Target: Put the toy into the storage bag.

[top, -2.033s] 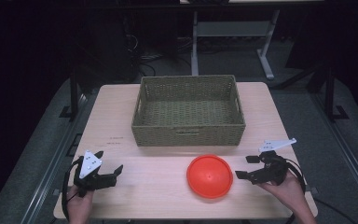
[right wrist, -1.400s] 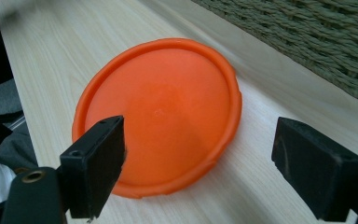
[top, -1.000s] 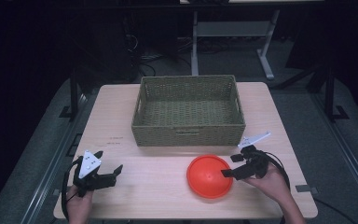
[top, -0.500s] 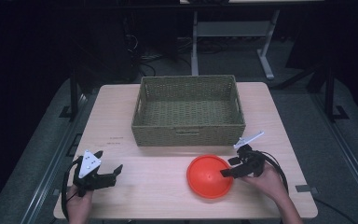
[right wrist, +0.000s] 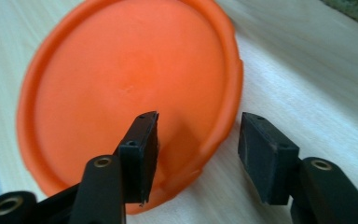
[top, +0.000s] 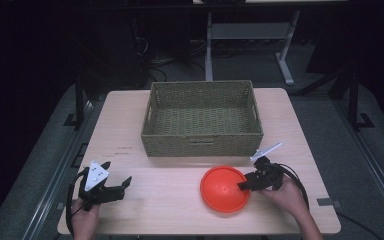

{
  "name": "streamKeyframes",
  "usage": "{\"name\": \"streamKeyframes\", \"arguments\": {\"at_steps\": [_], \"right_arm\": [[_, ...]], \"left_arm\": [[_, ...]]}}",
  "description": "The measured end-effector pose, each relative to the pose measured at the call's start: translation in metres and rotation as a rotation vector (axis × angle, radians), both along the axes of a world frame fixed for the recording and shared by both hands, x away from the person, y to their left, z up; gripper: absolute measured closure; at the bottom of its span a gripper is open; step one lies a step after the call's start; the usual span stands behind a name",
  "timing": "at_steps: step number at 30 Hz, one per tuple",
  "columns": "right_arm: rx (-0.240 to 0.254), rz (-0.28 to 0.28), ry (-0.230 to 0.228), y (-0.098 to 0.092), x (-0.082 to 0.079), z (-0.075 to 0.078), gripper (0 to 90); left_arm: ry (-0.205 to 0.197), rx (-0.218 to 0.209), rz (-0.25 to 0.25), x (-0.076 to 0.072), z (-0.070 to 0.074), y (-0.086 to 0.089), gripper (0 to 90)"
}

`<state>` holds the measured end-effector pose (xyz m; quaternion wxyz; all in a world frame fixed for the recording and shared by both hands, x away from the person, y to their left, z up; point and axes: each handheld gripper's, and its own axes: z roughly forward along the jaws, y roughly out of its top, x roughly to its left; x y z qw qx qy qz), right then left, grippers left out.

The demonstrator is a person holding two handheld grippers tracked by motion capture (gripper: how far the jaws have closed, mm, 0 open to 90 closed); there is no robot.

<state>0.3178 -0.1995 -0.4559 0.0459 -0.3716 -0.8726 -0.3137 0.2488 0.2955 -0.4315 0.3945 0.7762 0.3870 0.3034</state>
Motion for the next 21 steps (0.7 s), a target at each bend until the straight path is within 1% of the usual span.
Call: {"name": "streamKeyframes", "arguments": {"at_steps": [1, 3, 5, 8, 10, 12, 14, 15, 16, 19, 21], "right_arm": [[0.008, 0.005, 0.003, 0.000, 0.000, 0.000, 48.2], [0.008, 0.008, -0.005, 0.001, 0.001, -0.001, 49.1], [0.013, 0.007, -0.003, 0.002, 0.001, -0.001, 50.8], [0.009, 0.004, -0.005, 0.003, 0.001, -0.001, 51.8], [-0.008, -0.001, -0.016, 0.005, 0.000, 0.000, 54.1], [-0.009, -0.001, -0.021, 0.005, 0.000, 0.000, 55.1], [-0.014, -0.003, -0.027, 0.005, 0.000, 0.000, 58.8], [-0.011, -0.014, -0.028, 0.005, 0.000, 0.002, 62.0], [-0.011, -0.014, -0.028, 0.005, 0.000, 0.002, 62.0], [-0.017, -0.023, -0.030, 0.005, 0.000, 0.006, 67.0], [-0.025, -0.027, -0.048, 0.007, -0.001, 0.011, 69.6]], "left_arm": [[0.001, -0.001, -0.001, 0.000, 0.000, 0.000, 12.8], [0.000, -0.001, -0.001, 0.000, 0.000, 0.000, 12.8], [-0.001, -0.001, 0.000, 0.000, 0.000, 0.000, 12.8], [-0.002, 0.000, -0.001, 0.000, 0.000, 0.000, 12.8], [0.000, 0.000, -0.001, 0.000, 0.000, 0.000, 12.8], [0.000, 0.000, -0.001, 0.000, 0.000, 0.000, 12.8], [-0.001, 0.000, -0.002, 0.000, 0.000, 0.000, 12.8], [-0.002, 0.002, -0.003, 0.000, 0.000, 0.000, 12.8], [-0.002, 0.001, -0.001, 0.000, 0.000, -0.001, 12.8], [-0.002, 0.002, -0.002, 0.000, 0.000, 0.000, 12.8], [-0.001, 0.003, -0.002, 0.000, 0.000, 0.000, 12.8]]}}
